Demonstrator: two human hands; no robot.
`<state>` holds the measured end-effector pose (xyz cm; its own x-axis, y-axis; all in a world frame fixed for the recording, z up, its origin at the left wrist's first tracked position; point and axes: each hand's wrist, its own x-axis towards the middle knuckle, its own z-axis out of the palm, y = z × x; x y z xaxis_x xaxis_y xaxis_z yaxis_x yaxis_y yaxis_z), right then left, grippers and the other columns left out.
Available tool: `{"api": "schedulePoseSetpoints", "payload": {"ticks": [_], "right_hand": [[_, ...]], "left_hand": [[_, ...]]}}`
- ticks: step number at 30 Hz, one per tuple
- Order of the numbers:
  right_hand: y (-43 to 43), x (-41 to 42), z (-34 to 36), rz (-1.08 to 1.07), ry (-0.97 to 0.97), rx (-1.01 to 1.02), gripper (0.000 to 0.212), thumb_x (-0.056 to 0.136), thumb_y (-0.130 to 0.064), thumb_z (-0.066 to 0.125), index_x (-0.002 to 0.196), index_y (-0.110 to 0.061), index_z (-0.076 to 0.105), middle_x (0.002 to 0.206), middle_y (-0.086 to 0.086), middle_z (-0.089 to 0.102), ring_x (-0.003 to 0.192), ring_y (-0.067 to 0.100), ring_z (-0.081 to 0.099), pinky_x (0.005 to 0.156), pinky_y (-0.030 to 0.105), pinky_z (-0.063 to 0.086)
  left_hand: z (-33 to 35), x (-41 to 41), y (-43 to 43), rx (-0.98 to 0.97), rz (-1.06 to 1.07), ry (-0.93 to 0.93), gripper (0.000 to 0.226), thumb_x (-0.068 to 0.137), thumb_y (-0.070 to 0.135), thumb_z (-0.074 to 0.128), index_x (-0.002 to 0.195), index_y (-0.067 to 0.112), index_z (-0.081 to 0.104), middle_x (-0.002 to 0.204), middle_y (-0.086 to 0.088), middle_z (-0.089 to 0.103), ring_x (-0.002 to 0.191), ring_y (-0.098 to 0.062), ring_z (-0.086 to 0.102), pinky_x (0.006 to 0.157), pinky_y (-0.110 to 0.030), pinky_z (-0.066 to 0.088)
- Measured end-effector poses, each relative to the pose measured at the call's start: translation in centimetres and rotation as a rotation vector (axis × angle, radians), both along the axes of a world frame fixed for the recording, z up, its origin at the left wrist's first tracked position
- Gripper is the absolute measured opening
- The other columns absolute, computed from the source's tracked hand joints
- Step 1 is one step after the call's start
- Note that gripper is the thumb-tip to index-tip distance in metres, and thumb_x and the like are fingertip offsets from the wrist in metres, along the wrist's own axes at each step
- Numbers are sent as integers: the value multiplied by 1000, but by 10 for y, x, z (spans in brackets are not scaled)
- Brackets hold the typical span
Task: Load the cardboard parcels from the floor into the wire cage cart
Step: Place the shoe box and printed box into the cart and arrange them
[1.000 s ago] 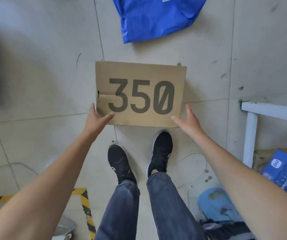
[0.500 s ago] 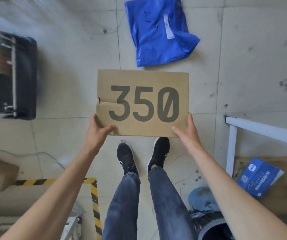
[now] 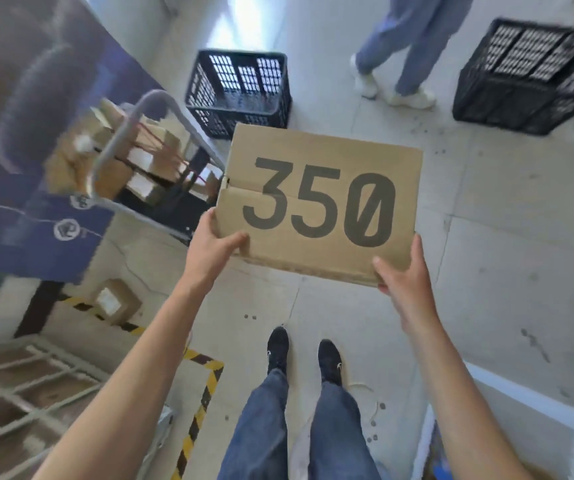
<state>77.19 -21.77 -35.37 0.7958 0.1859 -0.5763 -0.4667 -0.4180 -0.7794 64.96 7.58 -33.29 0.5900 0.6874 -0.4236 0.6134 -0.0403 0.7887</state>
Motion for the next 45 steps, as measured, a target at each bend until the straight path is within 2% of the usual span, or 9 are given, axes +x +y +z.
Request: {"api": "schedulePoseSetpoints", "payload": {"ticks": [5, 10, 20, 23, 25, 33, 37, 39, 45], "right_hand": [[49, -29, 94, 238, -139, 90, 88, 85, -30, 66, 156, -40, 16, 155, -8, 42, 137, 18, 46, 112, 51, 39], [114, -112, 153, 571, -186, 85, 88, 75, -40, 60, 150, -49, 15, 141, -11, 55, 120, 18, 59, 101, 48, 50], [225, -366, 191, 1172, -152, 259, 76, 86, -30, 66, 145, -55, 25, 120, -31, 57, 114, 2, 56, 101, 45, 51], [241, -455, 196, 1290, -218, 299, 71, 88, -30, 67, 138, -60, 27, 108, -45, 53, 105, -11, 55, 94, 36, 51], [248, -513, 200, 1345, -244, 316, 70, 88, -31, 67, 132, -67, 27, 105, -47, 51, 104, -6, 55, 91, 36, 51], [282, -691, 210, 1494, -247, 280, 75, 91, -33, 65, 149, -48, 20, 133, -19, 55, 120, 12, 53, 107, 50, 45], [324, -759, 213, 1535, -246, 306, 80, 91, -33, 65, 154, -42, 17, 142, -17, 50, 129, 12, 49, 109, 38, 41], [354, -790, 215, 1555, -255, 304, 81, 91, -38, 64, 155, -42, 16, 147, -15, 48, 131, 14, 48, 110, 40, 40], [463, -873, 213, 1537, -250, 372, 84, 90, -46, 63, 156, -45, 11, 158, -16, 35, 140, 15, 40, 108, 36, 37]], "left_hand": [[100, -106, -3, 68, 255, -119, 61, 81, 29, 76, 131, 38, 42, 120, 18, 58, 108, -5, 60, 95, -39, 53], [150, -245, -26, 176, 648, -3, 76, 84, 41, 69, 148, 33, 29, 135, 4, 53, 119, -18, 55, 103, -48, 46], [201, -541, -88, 301, 1200, 31, 62, 89, 33, 65, 142, 33, 34, 123, -1, 50, 109, -21, 54, 90, -50, 54], [203, -630, -107, 313, 1294, 4, 57, 89, 31, 68, 137, 35, 37, 121, 4, 53, 110, -17, 54, 90, -45, 53], [203, -687, -116, 294, 1344, -5, 58, 89, 31, 68, 137, 36, 36, 122, 5, 52, 111, -17, 53, 90, -44, 52], [209, -855, -113, 294, 1501, 70, 65, 88, 30, 69, 142, 31, 34, 122, 4, 52, 111, -19, 51, 84, -34, 45], [218, -924, -80, 280, 1520, 55, 73, 84, 36, 69, 146, 28, 33, 126, -2, 51, 112, -22, 52, 91, -41, 48], [223, -956, -55, 292, 1509, 40, 74, 80, 39, 68, 145, 29, 35, 124, -2, 52, 113, -22, 53, 95, -45, 49], [227, -1047, 54, 346, 1492, -50, 50, 76, 32, 69, 122, 35, 49, 115, 8, 63, 107, -15, 60, 90, -38, 51]]}}
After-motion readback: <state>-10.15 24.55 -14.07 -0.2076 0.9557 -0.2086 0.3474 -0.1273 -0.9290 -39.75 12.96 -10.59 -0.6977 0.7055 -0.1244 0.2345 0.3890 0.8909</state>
